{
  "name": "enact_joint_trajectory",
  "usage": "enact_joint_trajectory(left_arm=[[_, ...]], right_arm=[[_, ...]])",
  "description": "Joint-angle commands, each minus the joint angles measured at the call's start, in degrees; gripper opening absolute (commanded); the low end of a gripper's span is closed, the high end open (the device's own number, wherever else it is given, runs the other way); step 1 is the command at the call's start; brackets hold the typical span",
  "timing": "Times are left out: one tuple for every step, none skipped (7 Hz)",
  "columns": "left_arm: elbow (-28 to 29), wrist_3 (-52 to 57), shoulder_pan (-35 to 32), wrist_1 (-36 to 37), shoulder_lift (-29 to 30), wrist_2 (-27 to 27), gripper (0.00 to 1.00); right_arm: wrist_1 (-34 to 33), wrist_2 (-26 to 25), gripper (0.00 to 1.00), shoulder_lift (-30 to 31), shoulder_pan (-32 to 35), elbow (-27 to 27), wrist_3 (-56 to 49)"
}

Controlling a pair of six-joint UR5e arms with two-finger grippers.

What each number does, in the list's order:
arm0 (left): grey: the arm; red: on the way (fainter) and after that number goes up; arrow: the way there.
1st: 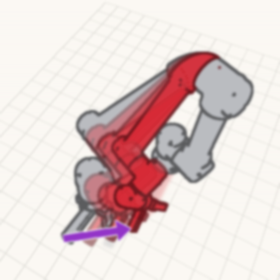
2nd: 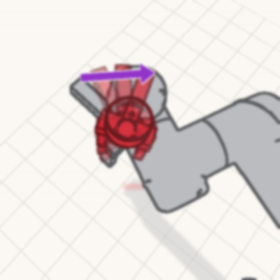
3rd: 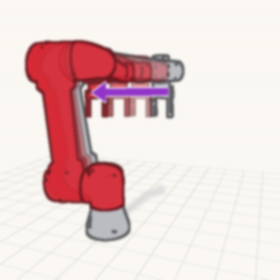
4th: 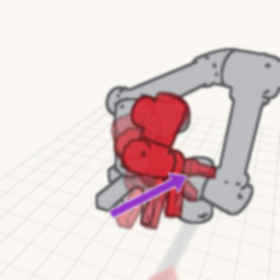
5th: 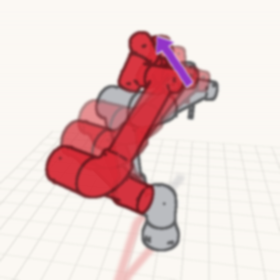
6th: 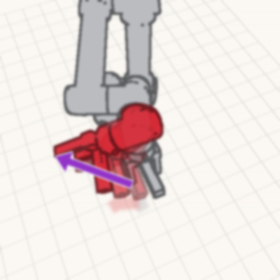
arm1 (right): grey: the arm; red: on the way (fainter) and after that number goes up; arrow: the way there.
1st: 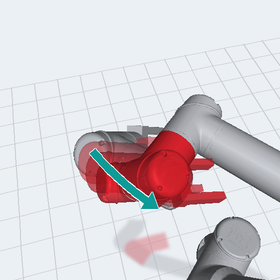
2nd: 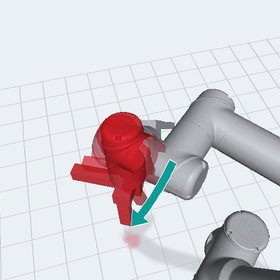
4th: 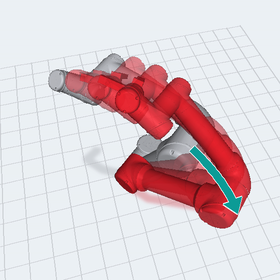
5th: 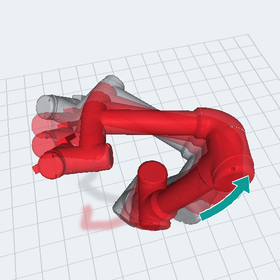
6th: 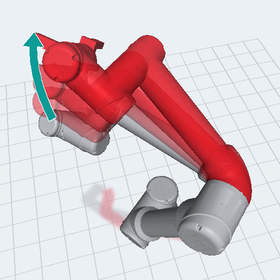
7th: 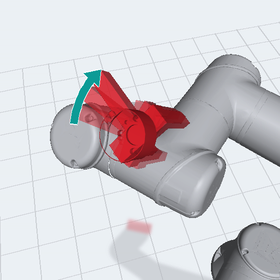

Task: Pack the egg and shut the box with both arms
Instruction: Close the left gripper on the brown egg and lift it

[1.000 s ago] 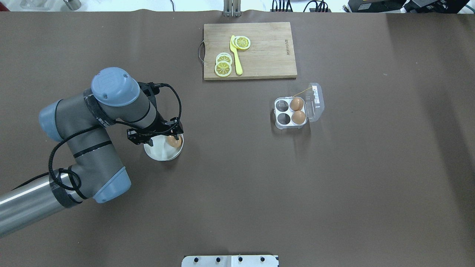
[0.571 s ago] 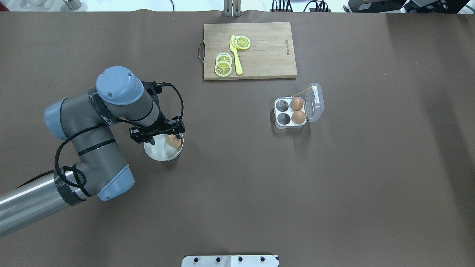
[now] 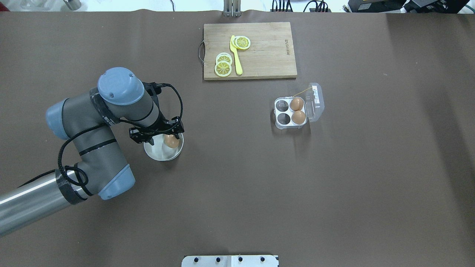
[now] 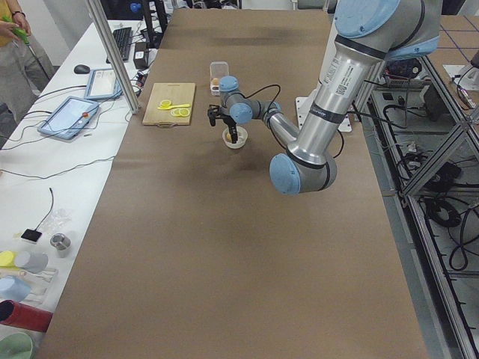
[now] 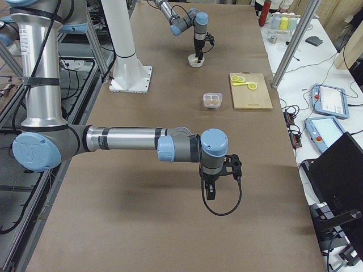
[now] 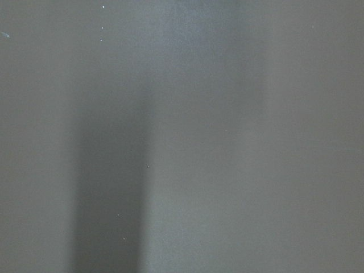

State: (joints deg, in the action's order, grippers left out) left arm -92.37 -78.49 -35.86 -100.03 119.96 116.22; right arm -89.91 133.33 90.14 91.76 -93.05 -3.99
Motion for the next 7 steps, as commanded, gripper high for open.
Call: enact_joint_trajectory(left_arm=[[-0.2, 0.0, -0.1, 0.3, -0.1, 0.3, 0.77], [-0.2, 0.0, -0.1, 0.3, -0.2, 0.3, 0.67], [-0.3, 0.0, -0.1, 0.4, -0.2, 0.4, 0.59], [-0.3, 0.0, -0.1, 0.4, -0.1, 0.4, 0.52], [-0.3, 0.0, 0.0, 0.4, -0.1, 0.4, 0.47], [0.0, 0.1, 0.0, 0.3, -0.1, 0.4, 0.44], [0.1, 0.4, 0.0, 0.3, -0.2, 0.3, 0.43]], right_arm=[[0.0, -0.1, 1.00, -0.2, 0.0, 0.0, 0.0], [0.0, 0.0, 1.00, -0.2, 0.0, 0.1, 0.0], [0.0, 0.0, 0.99, -0.1, 0.0, 0.0, 0.0], [0.0, 0.0, 0.99, -0.1, 0.0, 0.0, 0.0], [0.0, 0.0, 1.00, -0.1, 0.0, 0.0, 0.0], [0.0, -0.1, 1.00, -0.1, 0.0, 0.1, 0.0], [0.0, -0.1, 1.00, -0.1, 0.0, 0.1, 0.0]])
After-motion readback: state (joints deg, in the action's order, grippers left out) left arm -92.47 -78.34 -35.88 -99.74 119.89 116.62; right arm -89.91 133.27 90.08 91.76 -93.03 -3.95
